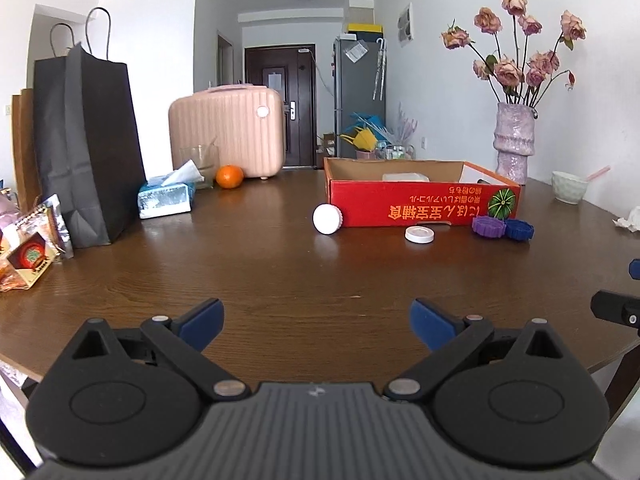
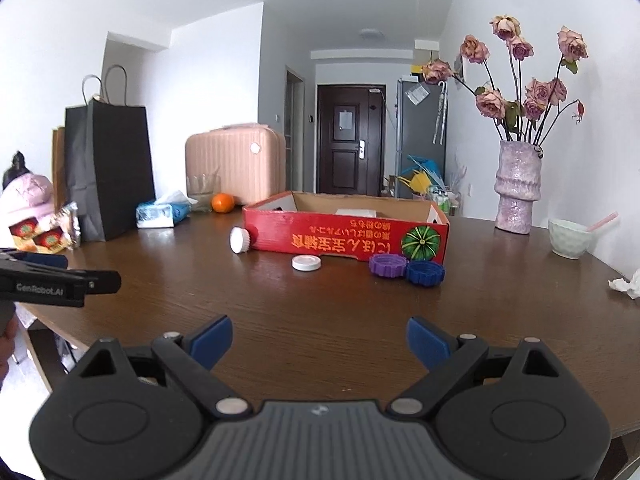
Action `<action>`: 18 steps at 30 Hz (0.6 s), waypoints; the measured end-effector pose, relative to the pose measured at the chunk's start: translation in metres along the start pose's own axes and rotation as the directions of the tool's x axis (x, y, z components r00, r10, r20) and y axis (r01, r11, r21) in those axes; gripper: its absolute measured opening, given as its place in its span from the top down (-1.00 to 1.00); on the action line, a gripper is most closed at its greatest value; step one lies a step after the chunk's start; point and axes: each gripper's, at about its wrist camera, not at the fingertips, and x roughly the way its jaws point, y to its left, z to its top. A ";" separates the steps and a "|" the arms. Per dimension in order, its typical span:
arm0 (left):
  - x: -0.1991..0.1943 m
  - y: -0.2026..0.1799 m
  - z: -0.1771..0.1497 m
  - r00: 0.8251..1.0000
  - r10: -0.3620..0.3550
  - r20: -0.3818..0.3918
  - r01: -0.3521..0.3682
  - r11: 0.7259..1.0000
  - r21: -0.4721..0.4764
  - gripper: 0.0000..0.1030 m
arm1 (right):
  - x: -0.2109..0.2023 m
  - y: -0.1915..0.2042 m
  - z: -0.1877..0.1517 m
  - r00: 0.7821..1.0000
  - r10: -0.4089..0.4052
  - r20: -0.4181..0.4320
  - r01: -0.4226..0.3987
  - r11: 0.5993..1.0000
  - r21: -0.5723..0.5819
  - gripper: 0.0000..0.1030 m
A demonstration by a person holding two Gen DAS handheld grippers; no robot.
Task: Organize rigid objects
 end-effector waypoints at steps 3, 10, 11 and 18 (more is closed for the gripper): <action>0.011 0.003 0.004 1.000 -0.007 -0.002 0.007 1.000 -0.006 -0.98 | 0.014 -0.001 0.005 1.000 0.000 -0.015 0.000 1.000 0.000 -0.83; 0.064 0.015 0.045 0.995 -0.081 -0.051 0.081 0.997 -0.015 -0.97 | 0.074 -0.003 0.035 0.995 0.038 -0.087 -0.036 0.999 0.021 -0.82; 0.076 0.018 0.052 0.992 -0.097 -0.075 0.096 0.995 -0.026 -0.97 | 0.087 -0.004 0.040 0.993 0.044 -0.114 -0.041 0.999 0.023 -0.82; 0.178 0.032 0.094 0.964 -0.191 -0.187 0.191 0.981 -0.019 -0.84 | 0.178 -0.010 0.068 0.968 0.111 -0.225 -0.099 0.993 0.064 -0.68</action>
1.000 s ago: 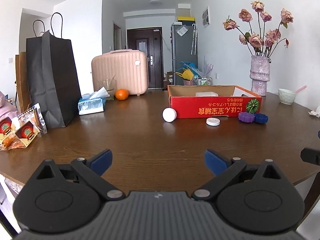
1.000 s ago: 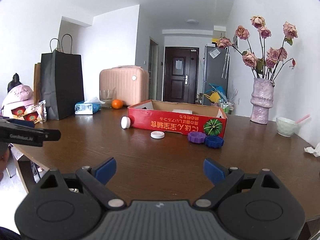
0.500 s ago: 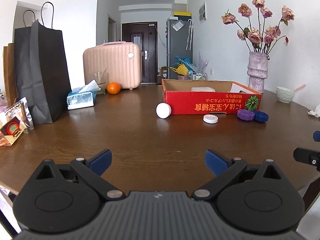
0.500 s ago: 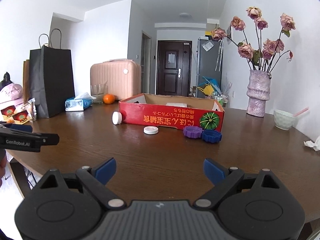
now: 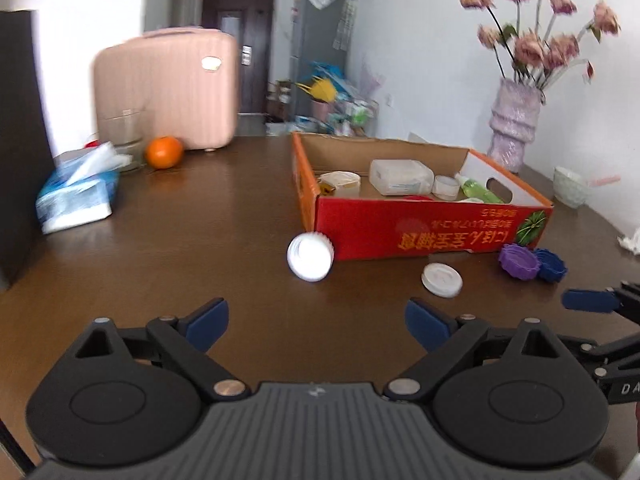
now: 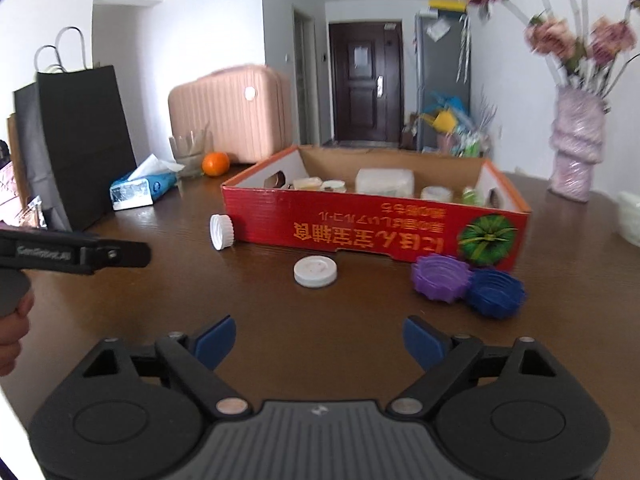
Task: Organize rigid objects
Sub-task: 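Grasp the white bottle cap with left gripper while right gripper grasps white round lid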
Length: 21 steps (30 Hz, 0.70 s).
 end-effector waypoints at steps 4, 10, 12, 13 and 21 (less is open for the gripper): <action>0.044 0.009 0.017 0.999 -0.022 -0.036 0.023 1.000 0.014 -0.63 | 0.041 0.001 0.021 0.999 0.012 -0.042 -0.013 1.000 -0.016 -0.51; 0.097 0.026 0.028 0.993 -0.089 -0.079 0.089 0.996 -0.002 -0.49 | 0.092 0.002 0.033 0.997 0.014 -0.079 -0.014 1.000 -0.001 -0.28; 0.106 0.033 0.028 0.989 -0.111 -0.095 0.109 0.994 -0.026 -0.30 | 0.101 0.003 0.034 0.996 0.007 -0.086 -0.007 1.000 0.007 -0.20; 0.110 0.036 0.028 0.988 -0.117 -0.105 0.114 0.993 -0.034 -0.14 | 0.103 0.004 0.034 0.997 0.000 -0.080 0.000 1.000 -0.007 -0.15; 0.105 0.032 0.026 0.989 -0.112 -0.092 0.116 0.993 0.031 0.22 | 0.106 0.012 0.034 0.998 -0.010 -0.066 0.007 0.999 -0.047 0.25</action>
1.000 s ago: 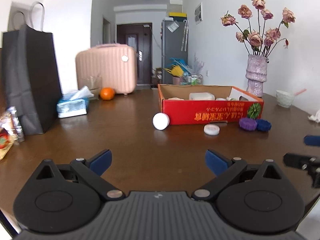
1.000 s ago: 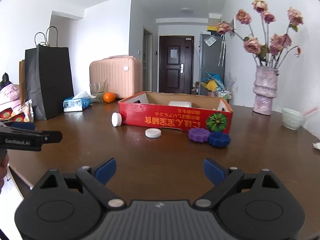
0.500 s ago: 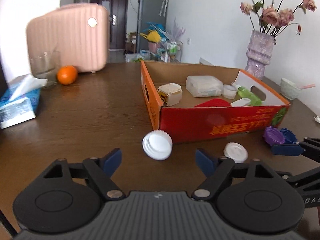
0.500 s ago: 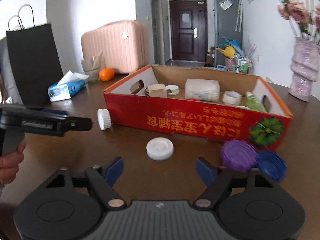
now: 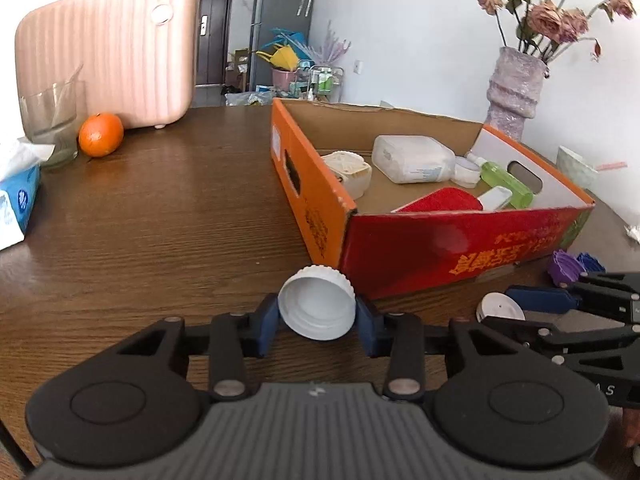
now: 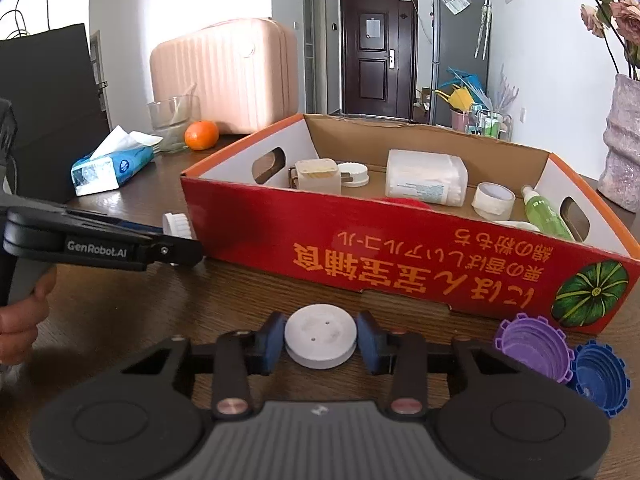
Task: Organize rigid objects
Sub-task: 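Grasp the white bottle cap with left gripper while right gripper grasps white round lid, then lower cap and lid into the cardboard box and open both grippers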
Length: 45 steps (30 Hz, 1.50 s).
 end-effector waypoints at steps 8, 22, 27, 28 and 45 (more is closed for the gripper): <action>-0.064 -0.026 -0.033 0.994 0.075 0.076 -0.073 0.997 -0.041 0.22 | -0.048 -0.004 -0.024 0.999 0.017 0.043 -0.018 1.000 0.018 0.25; -0.186 -0.102 -0.100 0.981 0.123 0.150 -0.119 0.992 -0.032 0.22 | -0.187 0.003 -0.088 0.984 -0.005 0.179 -0.003 0.999 0.043 0.26; -0.204 -0.124 -0.102 0.979 0.119 0.166 -0.118 0.993 -0.019 0.22 | -0.216 -0.002 -0.102 0.975 -0.002 0.222 -0.013 0.998 0.066 0.25; -0.206 -0.128 -0.102 0.978 0.118 0.171 -0.117 0.993 -0.013 0.22 | -0.219 -0.004 -0.104 0.974 -0.001 0.228 -0.015 0.997 0.070 0.25; -0.147 -0.116 -0.020 0.977 0.046 0.209 -0.050 0.999 0.016 0.22 | -0.196 -0.043 -0.057 0.955 0.052 0.291 -0.090 0.989 0.116 0.25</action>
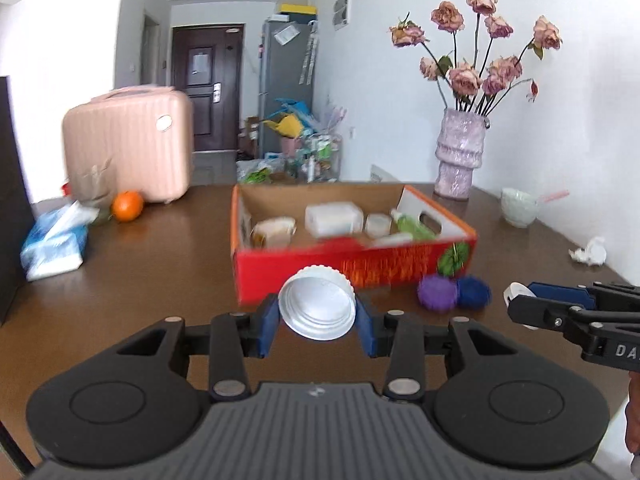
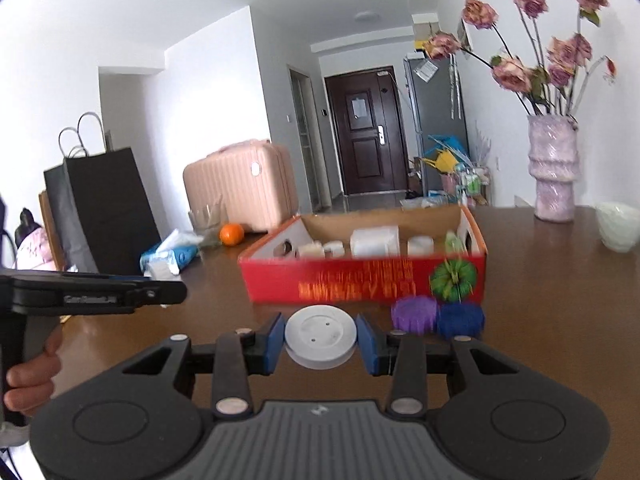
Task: Organize rigid objects
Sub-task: 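Lower cap and lid into the cardboard box and open both grippers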
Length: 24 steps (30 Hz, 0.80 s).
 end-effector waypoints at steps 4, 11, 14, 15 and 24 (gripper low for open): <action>0.055 0.013 0.036 1.000 -0.009 -0.023 0.009 1.000 0.017 0.22 | 0.047 -0.012 0.038 0.997 0.072 0.001 -0.072 0.997 -0.008 0.25; 0.159 0.036 0.073 0.989 -0.008 -0.148 0.016 0.998 0.057 0.22 | 0.182 -0.042 0.096 0.985 0.124 -0.119 -0.107 0.984 0.142 0.25; 0.190 0.042 0.072 0.984 0.019 -0.180 0.000 0.994 0.106 0.21 | 0.237 -0.053 0.108 0.970 0.159 -0.181 -0.110 0.961 0.254 0.25; 0.197 0.044 0.071 0.981 0.017 -0.192 0.003 0.994 0.107 0.21 | 0.251 -0.053 0.111 0.970 0.149 -0.193 -0.097 0.962 0.256 0.25; 0.221 0.061 0.063 0.984 -0.018 -0.176 0.030 0.997 0.071 -0.02 | 0.316 -0.040 0.110 0.970 0.090 -0.226 -0.042 0.977 0.211 0.06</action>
